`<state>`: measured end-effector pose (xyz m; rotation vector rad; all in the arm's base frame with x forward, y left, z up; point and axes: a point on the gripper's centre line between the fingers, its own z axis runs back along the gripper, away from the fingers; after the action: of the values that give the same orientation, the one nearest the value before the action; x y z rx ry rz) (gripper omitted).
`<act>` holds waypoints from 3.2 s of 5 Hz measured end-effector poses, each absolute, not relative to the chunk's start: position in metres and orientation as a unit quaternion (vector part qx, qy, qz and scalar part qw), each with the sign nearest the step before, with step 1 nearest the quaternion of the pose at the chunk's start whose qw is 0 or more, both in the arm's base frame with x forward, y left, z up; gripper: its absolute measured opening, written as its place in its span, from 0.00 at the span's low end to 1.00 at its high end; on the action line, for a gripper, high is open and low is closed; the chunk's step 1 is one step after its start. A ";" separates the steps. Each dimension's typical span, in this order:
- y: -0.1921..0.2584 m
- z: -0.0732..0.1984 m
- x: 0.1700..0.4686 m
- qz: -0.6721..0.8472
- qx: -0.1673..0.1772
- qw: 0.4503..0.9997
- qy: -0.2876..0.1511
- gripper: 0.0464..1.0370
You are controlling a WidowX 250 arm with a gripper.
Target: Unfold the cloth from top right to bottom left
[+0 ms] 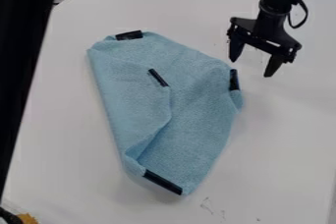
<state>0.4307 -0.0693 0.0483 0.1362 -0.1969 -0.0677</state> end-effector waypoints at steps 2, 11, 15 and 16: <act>-0.007 0.061 0.403 0.077 0.061 0.987 -0.126 0.96; 0.082 0.009 0.366 0.170 0.053 0.983 -0.039 0.34; 0.079 0.020 0.365 0.170 0.079 0.981 -0.046 0.97; 0.080 0.034 0.355 0.172 0.096 0.979 -0.043 0.97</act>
<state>0.3554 0.0803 0.0339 0.1926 -0.0866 0.3472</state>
